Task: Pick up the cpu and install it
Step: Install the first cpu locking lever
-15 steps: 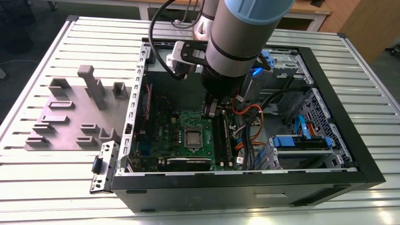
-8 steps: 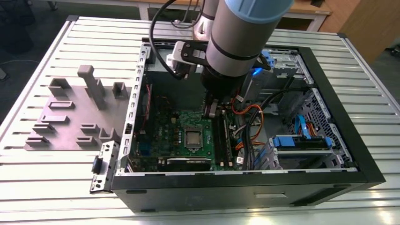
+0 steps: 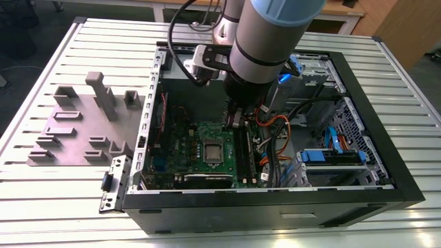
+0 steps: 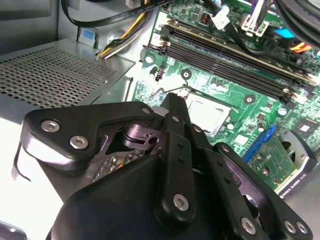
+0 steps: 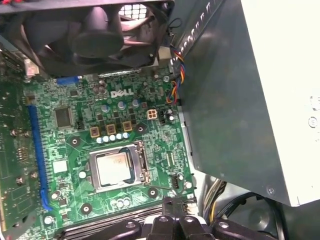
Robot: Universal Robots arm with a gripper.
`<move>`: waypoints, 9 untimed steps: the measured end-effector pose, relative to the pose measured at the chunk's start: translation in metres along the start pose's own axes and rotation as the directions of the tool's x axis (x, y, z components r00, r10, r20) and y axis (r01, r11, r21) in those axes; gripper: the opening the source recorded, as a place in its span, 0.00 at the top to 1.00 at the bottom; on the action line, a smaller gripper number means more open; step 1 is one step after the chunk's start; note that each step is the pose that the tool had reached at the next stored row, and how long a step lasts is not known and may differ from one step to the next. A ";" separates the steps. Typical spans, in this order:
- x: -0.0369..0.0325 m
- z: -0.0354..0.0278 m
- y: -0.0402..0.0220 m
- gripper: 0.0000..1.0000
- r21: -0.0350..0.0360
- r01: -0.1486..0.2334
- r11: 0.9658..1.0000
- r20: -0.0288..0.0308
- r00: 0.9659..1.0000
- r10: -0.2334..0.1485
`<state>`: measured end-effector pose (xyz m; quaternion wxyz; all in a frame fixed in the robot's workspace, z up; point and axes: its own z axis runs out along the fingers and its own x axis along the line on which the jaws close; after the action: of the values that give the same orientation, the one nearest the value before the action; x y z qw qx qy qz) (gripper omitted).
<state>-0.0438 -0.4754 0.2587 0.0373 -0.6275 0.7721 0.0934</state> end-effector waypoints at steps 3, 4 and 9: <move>-0.0006 0.0012 -0.0001 0.89 -0.003 0.001 1.000 0.014 1.000 -0.001; -0.0008 0.0016 -0.0001 0.89 -0.004 0.001 1.000 0.018 1.000 -0.001; -0.0021 0.0057 -0.0007 0.89 -0.006 0.002 1.000 0.028 1.000 -0.002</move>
<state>-0.0431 -0.4723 0.2534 0.0461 -0.6270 0.7706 0.1043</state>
